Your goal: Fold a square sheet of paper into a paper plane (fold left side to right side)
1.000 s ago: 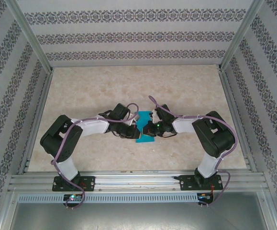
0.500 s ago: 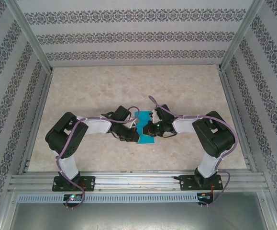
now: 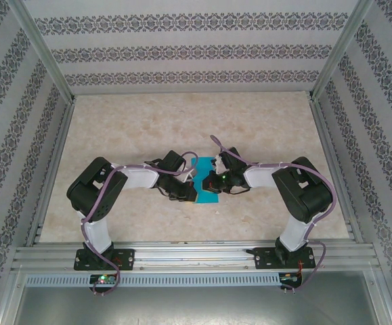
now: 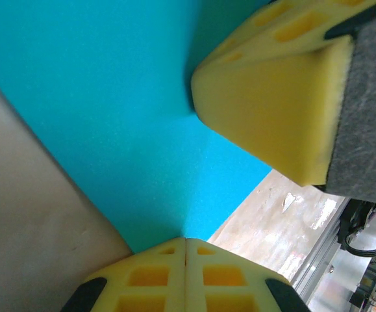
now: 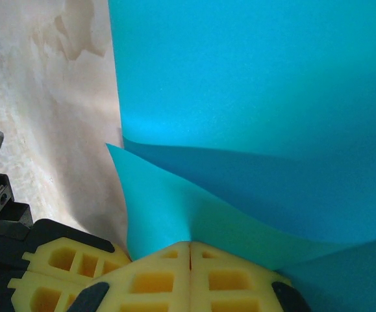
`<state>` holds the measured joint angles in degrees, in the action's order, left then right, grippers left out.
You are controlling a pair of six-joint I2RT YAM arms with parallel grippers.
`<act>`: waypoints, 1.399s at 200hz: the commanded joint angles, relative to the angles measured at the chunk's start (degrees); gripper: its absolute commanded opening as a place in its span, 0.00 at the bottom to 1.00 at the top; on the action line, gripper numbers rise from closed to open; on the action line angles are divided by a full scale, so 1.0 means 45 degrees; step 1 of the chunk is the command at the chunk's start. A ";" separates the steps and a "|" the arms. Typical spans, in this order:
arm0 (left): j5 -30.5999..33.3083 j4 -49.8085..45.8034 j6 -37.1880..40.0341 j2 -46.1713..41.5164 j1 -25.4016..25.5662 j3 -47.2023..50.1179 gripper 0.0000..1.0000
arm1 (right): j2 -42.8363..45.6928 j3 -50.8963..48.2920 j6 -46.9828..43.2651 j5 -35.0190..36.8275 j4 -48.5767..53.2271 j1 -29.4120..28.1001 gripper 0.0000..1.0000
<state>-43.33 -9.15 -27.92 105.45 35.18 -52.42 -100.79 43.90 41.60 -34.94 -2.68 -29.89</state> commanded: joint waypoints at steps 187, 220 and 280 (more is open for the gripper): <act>0.1176 -0.0928 0.0035 0.0688 0.0078 -0.0076 0.00 | 0.0221 0.0108 -0.1189 0.1569 0.0568 -0.1056 0.00; 0.1498 -0.1389 -0.0119 0.0726 0.0073 -0.0131 0.00 | 0.0134 0.0127 -0.1662 0.2219 0.1187 -0.0998 0.00; 0.1602 -0.1526 -0.0329 0.0845 0.0078 -0.0071 0.00 | 0.0113 0.0276 -0.2057 0.2394 0.1469 -0.0482 0.00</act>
<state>-42.87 -10.70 -28.58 106.19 35.20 -53.65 -98.96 44.45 34.46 -28.95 0.67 -33.98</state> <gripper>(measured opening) 0.057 0.057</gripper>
